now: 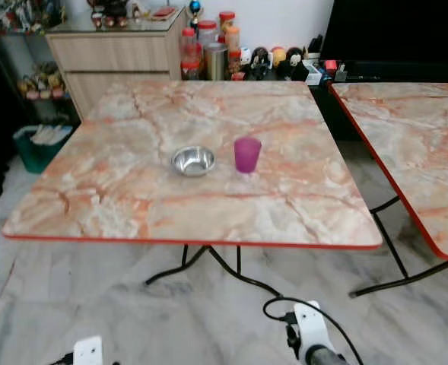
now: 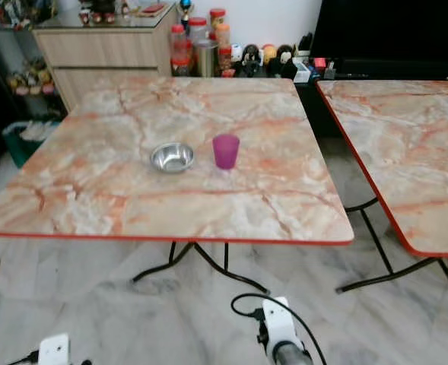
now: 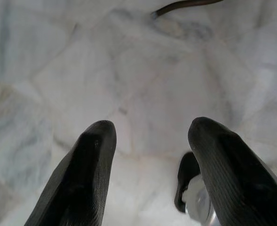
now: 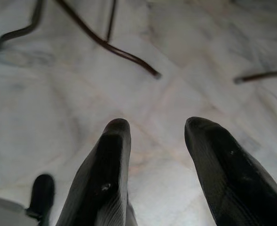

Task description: Setting the table

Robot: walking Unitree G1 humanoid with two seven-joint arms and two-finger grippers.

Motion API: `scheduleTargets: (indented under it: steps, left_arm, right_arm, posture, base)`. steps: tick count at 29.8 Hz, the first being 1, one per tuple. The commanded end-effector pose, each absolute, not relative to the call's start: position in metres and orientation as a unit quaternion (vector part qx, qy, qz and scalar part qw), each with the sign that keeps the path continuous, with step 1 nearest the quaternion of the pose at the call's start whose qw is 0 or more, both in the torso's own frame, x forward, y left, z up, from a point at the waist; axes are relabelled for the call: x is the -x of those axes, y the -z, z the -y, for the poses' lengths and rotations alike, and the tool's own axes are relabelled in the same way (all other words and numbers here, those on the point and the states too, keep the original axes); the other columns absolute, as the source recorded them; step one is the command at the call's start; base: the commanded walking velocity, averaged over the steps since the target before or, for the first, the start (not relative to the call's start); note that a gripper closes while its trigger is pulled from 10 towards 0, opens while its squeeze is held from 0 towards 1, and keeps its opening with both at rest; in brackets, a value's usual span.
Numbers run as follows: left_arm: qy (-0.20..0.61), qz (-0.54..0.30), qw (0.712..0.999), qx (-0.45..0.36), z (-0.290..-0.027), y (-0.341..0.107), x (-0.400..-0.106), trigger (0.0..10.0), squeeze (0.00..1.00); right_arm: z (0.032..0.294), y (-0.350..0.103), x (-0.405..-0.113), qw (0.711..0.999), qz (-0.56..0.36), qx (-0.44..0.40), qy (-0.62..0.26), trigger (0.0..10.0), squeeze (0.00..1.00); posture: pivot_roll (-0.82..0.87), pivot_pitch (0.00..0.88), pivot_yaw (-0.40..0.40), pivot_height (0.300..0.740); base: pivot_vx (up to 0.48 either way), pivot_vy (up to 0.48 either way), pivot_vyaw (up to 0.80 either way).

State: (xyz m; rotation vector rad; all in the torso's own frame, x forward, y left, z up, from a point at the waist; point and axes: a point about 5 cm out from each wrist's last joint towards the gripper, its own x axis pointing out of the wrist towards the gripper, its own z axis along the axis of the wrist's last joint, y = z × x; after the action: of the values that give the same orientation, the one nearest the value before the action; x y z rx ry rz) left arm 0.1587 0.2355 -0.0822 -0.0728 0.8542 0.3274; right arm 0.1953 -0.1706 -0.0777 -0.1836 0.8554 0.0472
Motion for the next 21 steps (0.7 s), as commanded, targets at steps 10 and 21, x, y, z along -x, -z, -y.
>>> scheduleTargets:
  steps: [10, 21]
  left_arm:
    - [-0.150, -0.406, 0.901, 0.023, -0.230, 0.083, -0.159, 10.0, 0.00]
    - [-0.190, -0.398, 0.897, 0.032, -0.240, 0.084, -0.145, 10.0, 0.00]
  right_arm:
    - [0.177, 0.080, -0.191, 0.900, -0.425, 0.092, -0.018, 10.0, 0.00]
    - [0.182, 0.086, -0.178, 0.891, -0.447, 0.086, -0.002, 10.0, 0.00]
  posture:
    - [0.06, 0.000, 0.007, 0.740]
    - [0.07, 0.000, 0.005, 0.740]
  base:
    - [0.025, 0.000, 0.00]
    - [0.000, 0.000, 0.00]
